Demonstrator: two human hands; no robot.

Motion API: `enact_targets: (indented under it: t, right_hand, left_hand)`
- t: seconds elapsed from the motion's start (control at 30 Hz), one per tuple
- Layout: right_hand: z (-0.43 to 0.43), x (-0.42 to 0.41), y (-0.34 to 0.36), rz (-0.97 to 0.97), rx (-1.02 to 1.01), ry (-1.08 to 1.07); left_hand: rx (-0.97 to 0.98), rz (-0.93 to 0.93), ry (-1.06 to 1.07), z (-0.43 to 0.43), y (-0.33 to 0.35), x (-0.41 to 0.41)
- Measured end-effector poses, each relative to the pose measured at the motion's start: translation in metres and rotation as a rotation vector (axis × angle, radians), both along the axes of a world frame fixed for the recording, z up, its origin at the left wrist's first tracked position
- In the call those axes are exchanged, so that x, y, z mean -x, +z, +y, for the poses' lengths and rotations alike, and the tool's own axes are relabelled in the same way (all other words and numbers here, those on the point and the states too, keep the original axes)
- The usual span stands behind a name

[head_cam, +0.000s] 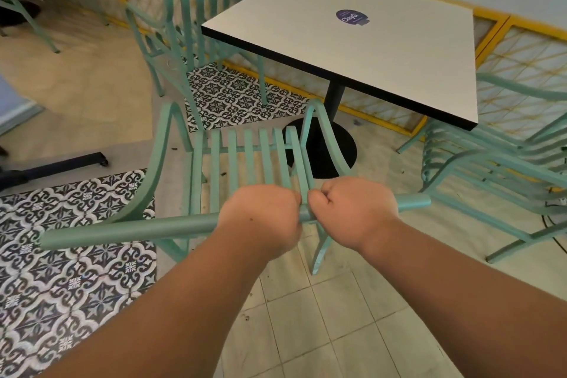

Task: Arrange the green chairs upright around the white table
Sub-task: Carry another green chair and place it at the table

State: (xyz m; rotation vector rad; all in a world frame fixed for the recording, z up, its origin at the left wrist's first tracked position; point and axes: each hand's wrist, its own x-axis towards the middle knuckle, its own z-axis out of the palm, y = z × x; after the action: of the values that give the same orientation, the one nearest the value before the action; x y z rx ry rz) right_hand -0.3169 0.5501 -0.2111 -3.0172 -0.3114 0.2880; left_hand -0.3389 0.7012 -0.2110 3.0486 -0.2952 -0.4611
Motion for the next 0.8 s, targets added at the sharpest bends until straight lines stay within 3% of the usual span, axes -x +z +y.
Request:
enact_targets:
  t: [0.13, 0.2, 0.27, 0.43, 0.8]
  right_hand:
    - [-0.022, -0.024, 0.023, 0.357, -0.223, 0.058]
    - [-0.039, -0.041, 0.04, 0.434, -0.285, -0.011]
    - [-0.058, -0.057, 0.045, 0.463, -0.196, -0.143]
    - [-0.072, -0.08, 0.003, 0.818, 0.035, -0.326]
    - [-0.071, -0.086, -0.007, 0.784, 0.088, -0.32]
  left_hand:
    - [-0.015, 0.006, -0.003, 0.001, 0.002, 0.002]
    - [-0.023, 0.018, -0.003, 0.0, 0.003, 0.002]
    - [-0.025, 0.023, -0.005, -0.001, 0.005, 0.002]
    - [-0.008, -0.006, -0.002, -0.001, 0.003, 0.002]
    - [0.009, -0.057, -0.033, 0.004, -0.003, 0.002]
